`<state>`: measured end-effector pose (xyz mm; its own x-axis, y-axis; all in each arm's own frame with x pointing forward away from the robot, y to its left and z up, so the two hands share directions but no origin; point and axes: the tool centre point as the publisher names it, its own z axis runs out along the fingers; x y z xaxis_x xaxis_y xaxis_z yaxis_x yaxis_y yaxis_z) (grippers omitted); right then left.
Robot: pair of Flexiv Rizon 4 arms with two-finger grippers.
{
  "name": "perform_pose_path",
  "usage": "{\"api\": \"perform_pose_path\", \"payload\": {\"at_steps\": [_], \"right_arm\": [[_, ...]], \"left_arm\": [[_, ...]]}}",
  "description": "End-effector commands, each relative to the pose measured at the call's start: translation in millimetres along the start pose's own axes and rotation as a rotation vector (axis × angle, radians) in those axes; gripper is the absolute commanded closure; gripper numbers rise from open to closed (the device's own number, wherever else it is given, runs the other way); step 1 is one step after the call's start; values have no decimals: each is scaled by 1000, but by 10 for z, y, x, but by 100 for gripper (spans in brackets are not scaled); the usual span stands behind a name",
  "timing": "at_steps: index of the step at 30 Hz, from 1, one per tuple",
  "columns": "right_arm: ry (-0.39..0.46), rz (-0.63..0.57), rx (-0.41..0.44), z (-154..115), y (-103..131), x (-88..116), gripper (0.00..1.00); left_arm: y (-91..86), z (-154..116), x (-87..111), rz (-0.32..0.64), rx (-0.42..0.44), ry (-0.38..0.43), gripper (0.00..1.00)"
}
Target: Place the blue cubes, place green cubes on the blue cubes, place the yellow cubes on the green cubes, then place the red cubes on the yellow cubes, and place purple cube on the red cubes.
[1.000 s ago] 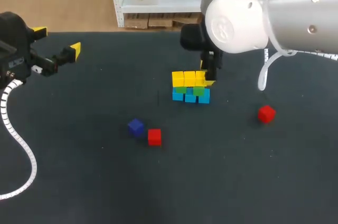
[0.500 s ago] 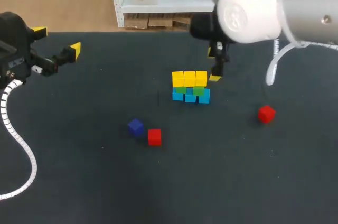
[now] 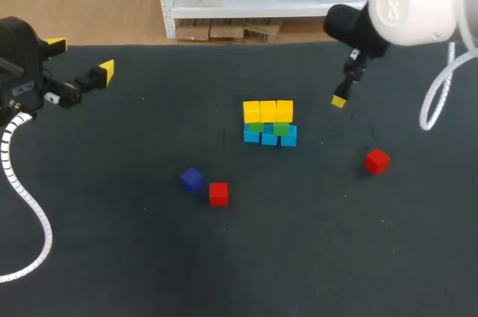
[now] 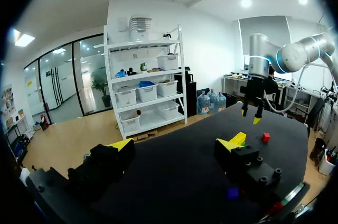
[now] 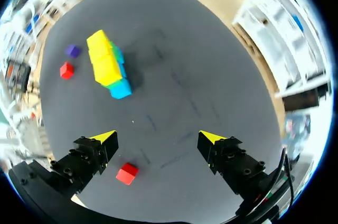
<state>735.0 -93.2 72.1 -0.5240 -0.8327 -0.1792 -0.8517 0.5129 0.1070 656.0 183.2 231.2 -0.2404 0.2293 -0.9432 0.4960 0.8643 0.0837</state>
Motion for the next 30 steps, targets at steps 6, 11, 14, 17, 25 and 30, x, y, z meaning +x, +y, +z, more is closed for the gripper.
{"api": "perform_pose_path", "payload": {"at_steps": [6,11,14,17,25,30], "right_arm": [[27,226,60,85,57,264,0],[67,248,92,172,181,424,0],[84,258,103,203,262,526,0],[94,267,117,216,315,640,0],[118,285,97,312,414,881,0],[143,290,86,374,515,981,0]], "left_arm": [[25,-12,1,1,8,-1,0],[25,-12,1,1,8,-1,0],[25,-12,1,1,8,-1,0],[25,-12,1,1,8,-1,0],[25,-12,1,1,8,-1,0],[25,-12,1,1,8,-1,0]]}}
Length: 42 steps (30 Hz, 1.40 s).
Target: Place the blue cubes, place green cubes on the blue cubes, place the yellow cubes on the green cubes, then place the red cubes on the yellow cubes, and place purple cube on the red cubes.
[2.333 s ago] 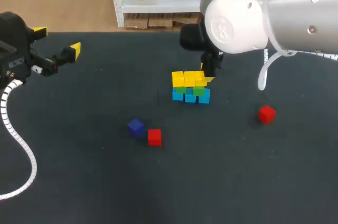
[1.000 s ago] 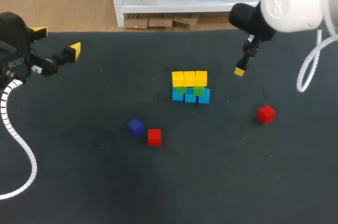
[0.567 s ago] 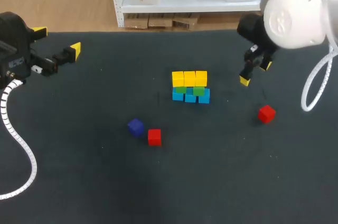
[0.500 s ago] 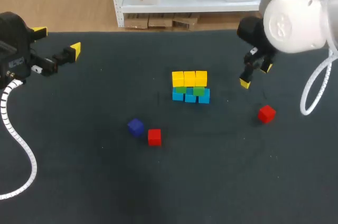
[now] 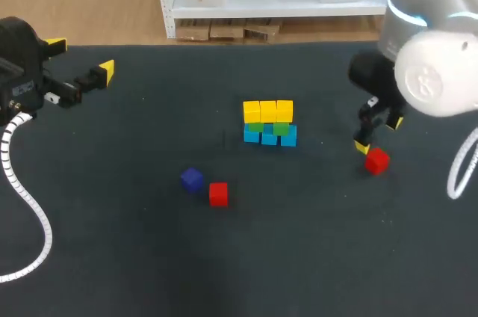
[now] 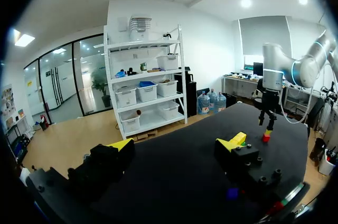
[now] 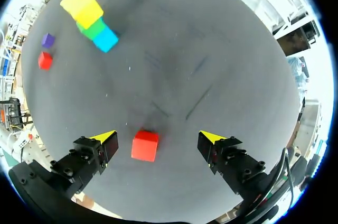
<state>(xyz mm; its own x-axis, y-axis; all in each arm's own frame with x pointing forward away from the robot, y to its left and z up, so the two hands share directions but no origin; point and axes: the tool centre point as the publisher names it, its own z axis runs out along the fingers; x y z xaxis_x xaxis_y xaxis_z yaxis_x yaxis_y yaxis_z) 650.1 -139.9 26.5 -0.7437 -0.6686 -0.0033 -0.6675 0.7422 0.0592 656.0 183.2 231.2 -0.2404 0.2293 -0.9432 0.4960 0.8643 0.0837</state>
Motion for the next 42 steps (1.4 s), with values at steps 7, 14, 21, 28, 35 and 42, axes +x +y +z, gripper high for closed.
{"api": "perform_pose_path", "payload": {"at_steps": [7,14,21,28,35,42], "right_arm": [[20,51,-2,150,90,166,0],[40,50,-11,271,119,215,0],[47,46,-15,374,90,197,56],[48,11,-11,333,97,192,100],[15,-119,-42,29,7,110,100],[-73,-321,-54,-509,-200,-128,100]], "left_arm": [[25,-12,1,1,8,-1,0],[25,-12,1,1,8,-1,0],[25,-12,1,1,8,-1,0],[25,-12,1,1,8,-1,0],[25,-12,1,1,8,-1,0],[25,-12,1,1,8,-1,0]]}}
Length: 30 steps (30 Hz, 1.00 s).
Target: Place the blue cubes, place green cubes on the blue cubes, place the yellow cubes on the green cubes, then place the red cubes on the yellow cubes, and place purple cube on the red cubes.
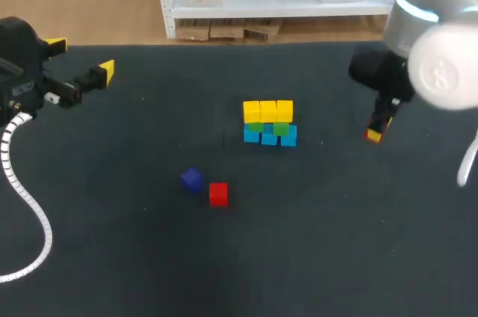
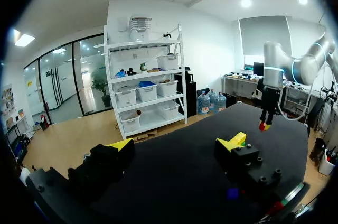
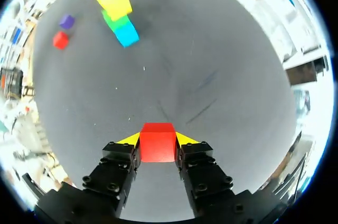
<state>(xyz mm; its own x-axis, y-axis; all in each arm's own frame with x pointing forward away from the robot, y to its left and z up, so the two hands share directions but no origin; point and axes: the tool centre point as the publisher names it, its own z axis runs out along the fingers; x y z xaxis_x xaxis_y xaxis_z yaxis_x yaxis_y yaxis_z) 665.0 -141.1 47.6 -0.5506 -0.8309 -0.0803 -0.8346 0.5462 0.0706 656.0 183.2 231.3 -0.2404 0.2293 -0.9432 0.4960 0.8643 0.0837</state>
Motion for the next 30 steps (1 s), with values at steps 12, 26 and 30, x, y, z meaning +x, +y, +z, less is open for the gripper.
{"api": "perform_pose_path", "payload": {"at_steps": [12,26,30], "right_arm": [[25,-335,60,-625,-4,-585,100],[61,-575,49,-591,260,-1075,100],[76,-627,60,-601,360,-1213,100]], "left_arm": [[25,-12,1,1,8,-1,0],[25,-12,1,1,8,-1,0],[25,-12,1,1,8,-1,0]]}}
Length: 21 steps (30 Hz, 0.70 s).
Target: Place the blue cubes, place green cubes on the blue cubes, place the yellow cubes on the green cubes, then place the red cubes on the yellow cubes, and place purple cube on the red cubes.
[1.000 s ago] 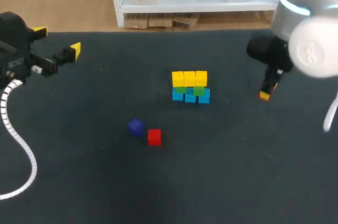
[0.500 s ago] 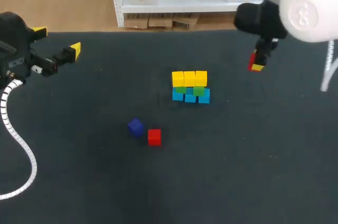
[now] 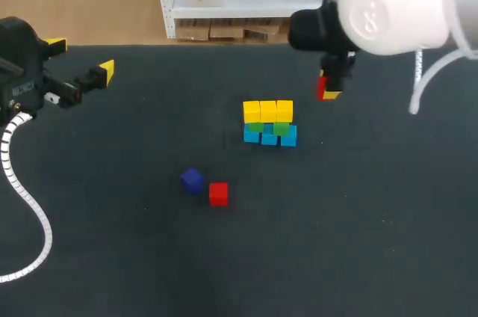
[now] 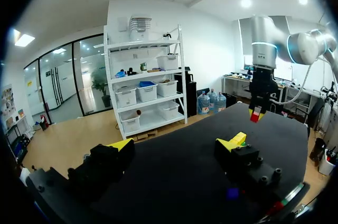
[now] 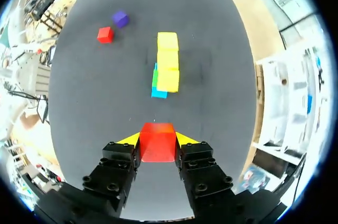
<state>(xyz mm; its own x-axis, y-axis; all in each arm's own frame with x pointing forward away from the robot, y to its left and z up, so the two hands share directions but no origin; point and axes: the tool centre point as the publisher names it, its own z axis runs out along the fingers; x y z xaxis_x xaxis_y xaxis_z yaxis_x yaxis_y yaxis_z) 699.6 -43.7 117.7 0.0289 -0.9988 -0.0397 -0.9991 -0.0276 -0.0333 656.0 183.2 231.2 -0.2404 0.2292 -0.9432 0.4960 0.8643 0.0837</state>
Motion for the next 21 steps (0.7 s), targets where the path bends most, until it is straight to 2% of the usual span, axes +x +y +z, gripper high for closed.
{"api": "perform_pose_path", "payload": {"at_steps": [1,8,21], "right_arm": [[20,-24,-11,-20,-33,-208,100],[7,-61,-22,13,-19,-421,100],[19,-98,-41,140,-79,-631,100]], "left_arm": [[25,-12,1,1,8,-1,0],[25,-12,1,1,8,-1,0],[25,-12,1,1,8,-1,0]]}}
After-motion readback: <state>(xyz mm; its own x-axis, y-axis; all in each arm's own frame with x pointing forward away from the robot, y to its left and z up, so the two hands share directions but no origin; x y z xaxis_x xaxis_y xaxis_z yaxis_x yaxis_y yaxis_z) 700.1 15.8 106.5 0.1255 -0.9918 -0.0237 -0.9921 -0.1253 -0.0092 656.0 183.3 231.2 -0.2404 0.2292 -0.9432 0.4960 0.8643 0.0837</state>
